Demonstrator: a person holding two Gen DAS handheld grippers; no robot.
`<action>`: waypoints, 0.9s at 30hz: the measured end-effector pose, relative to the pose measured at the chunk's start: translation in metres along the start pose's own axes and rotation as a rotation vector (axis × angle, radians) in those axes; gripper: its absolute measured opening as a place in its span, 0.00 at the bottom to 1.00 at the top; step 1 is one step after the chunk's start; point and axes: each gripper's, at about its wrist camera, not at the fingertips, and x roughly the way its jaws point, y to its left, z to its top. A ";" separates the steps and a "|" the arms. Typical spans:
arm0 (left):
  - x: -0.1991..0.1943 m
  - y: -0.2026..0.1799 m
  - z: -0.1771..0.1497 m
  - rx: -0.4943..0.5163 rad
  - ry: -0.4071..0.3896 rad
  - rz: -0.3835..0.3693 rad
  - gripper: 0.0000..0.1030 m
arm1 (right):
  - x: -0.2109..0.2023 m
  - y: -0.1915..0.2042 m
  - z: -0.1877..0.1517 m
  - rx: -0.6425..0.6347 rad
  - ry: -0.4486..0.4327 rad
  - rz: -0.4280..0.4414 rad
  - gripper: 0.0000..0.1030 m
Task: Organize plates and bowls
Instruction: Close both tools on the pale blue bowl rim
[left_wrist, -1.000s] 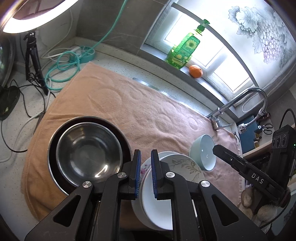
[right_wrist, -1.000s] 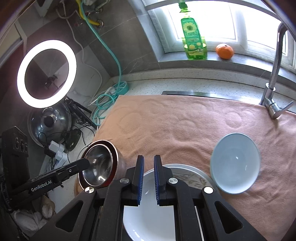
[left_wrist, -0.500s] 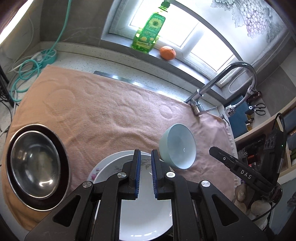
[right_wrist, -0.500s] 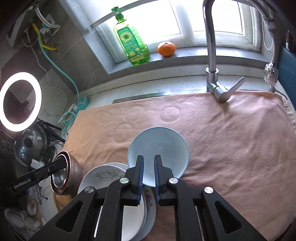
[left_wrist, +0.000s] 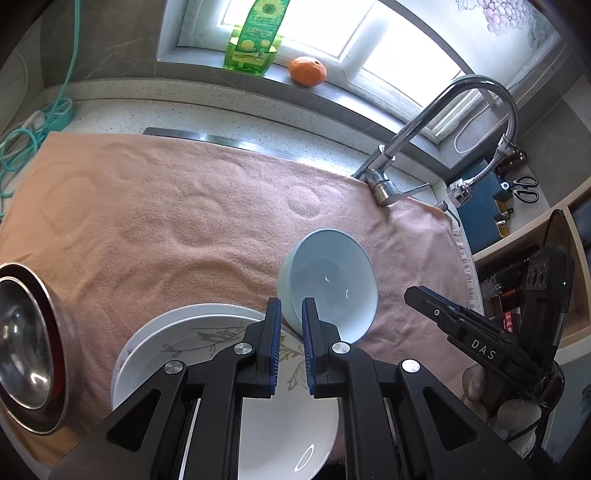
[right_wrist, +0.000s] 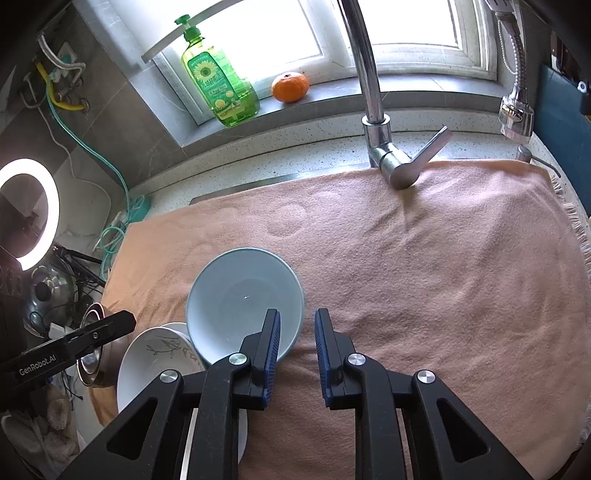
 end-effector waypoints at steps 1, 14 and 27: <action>0.003 -0.001 0.001 0.000 0.005 0.003 0.09 | 0.003 -0.002 0.000 0.001 0.007 0.003 0.17; 0.035 -0.009 0.011 -0.002 0.049 0.046 0.09 | 0.032 -0.016 0.006 0.019 0.065 0.051 0.17; 0.048 -0.005 0.015 -0.014 0.067 0.068 0.09 | 0.053 -0.013 0.011 0.006 0.108 0.084 0.17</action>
